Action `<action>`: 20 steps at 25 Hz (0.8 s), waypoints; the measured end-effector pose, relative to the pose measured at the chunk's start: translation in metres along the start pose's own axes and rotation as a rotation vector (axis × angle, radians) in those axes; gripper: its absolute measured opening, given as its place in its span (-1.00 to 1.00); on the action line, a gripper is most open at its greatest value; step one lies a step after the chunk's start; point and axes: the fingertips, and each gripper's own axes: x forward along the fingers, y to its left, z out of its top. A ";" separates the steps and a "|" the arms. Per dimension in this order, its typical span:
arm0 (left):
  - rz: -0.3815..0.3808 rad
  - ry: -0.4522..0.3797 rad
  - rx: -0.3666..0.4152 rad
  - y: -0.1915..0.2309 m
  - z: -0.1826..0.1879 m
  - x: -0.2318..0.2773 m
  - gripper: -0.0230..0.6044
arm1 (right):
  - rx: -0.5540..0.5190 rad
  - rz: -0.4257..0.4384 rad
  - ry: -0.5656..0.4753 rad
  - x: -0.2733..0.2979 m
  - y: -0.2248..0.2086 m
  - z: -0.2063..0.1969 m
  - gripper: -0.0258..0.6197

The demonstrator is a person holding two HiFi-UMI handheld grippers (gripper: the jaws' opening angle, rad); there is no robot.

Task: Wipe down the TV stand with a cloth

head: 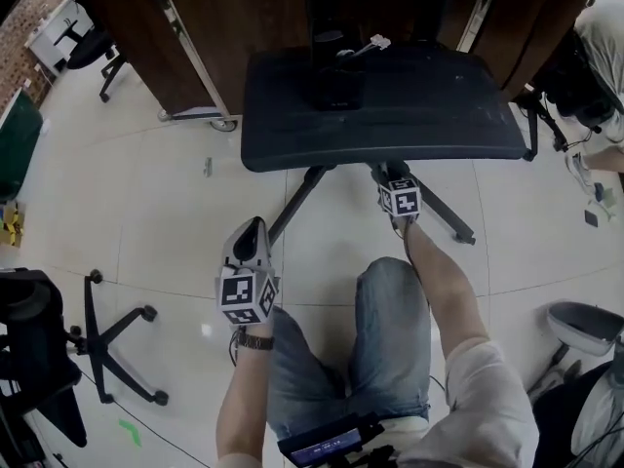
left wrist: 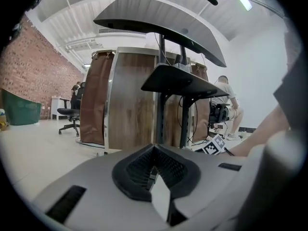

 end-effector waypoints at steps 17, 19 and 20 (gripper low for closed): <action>-0.105 -0.016 0.111 -0.029 0.022 0.020 -0.86 | 0.239 -0.244 -0.181 -0.292 -0.092 -0.077 -0.85; -0.136 0.000 0.106 -0.045 0.035 0.019 -0.86 | 0.231 -0.174 -0.263 -0.295 -0.055 -0.008 -0.85; -0.150 0.021 0.099 -0.055 0.045 0.013 -0.85 | 0.228 -0.147 -0.289 -0.299 -0.033 0.024 -0.85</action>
